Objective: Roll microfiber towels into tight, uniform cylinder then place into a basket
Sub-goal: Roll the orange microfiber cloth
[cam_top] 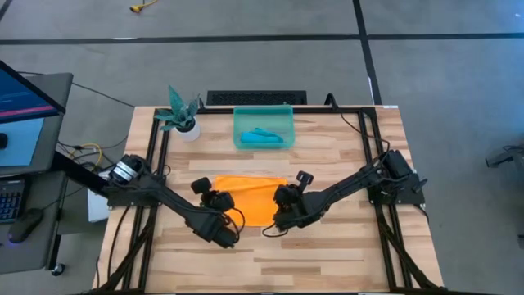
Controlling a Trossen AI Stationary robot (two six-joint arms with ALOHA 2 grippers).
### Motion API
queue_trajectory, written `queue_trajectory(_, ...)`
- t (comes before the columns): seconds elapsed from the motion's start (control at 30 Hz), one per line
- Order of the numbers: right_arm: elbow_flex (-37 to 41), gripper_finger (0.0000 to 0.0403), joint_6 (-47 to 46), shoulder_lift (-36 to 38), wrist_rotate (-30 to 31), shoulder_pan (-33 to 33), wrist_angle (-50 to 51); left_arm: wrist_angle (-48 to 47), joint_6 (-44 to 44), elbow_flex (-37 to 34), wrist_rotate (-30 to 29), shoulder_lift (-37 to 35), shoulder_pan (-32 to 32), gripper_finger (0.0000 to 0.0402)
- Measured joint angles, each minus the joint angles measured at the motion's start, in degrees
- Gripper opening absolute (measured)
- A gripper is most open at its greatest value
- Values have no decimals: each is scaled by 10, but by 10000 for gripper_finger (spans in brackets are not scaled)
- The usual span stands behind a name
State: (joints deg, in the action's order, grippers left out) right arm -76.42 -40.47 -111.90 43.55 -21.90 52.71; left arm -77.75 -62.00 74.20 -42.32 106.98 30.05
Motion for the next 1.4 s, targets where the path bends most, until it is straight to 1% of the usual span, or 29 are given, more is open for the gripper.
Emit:
queue_trajectory(0.07,0,6,0,0,0,0,-1,14,0,-26,3,0,-8,2)
queue_trajectory(0.13,0,6,0,0,0,-1,-4,49,10,-57,3,0,-15,2)
queue_trajectory(0.23,0,6,0,0,0,-1,-8,89,15,-97,-17,0,-24,2)
queue_trajectory(0.4,0,7,0,0,0,1,-14,133,28,-133,-1,0,-45,2)
queue_trajectory(0.5,0,7,0,0,-10,4,-18,168,39,-146,-1,0,-53,2)
queue_trajectory(0.67,0,7,3,0,-19,6,-22,224,96,-150,3,0,-65,2)
queue_trajectory(0.77,0,7,4,0,-19,6,-23,239,116,-150,10,0,-73,2)
queue_trajectory(0.9,0,8,4,0,-19,7,-23,243,118,-150,22,0,-83,6)
queue_trajectory(1.07,0,27,4,0,-41,13,-24,248,118,-150,26,0,-91,37)
queue_trajectory(1.3,0,62,4,0,-43,27,-24,247,119,-150,26,0,-94,109)
queue_trajectory(1.4,0,79,5,0,-44,37,-24,238,139,-150,53,0,-95,129)
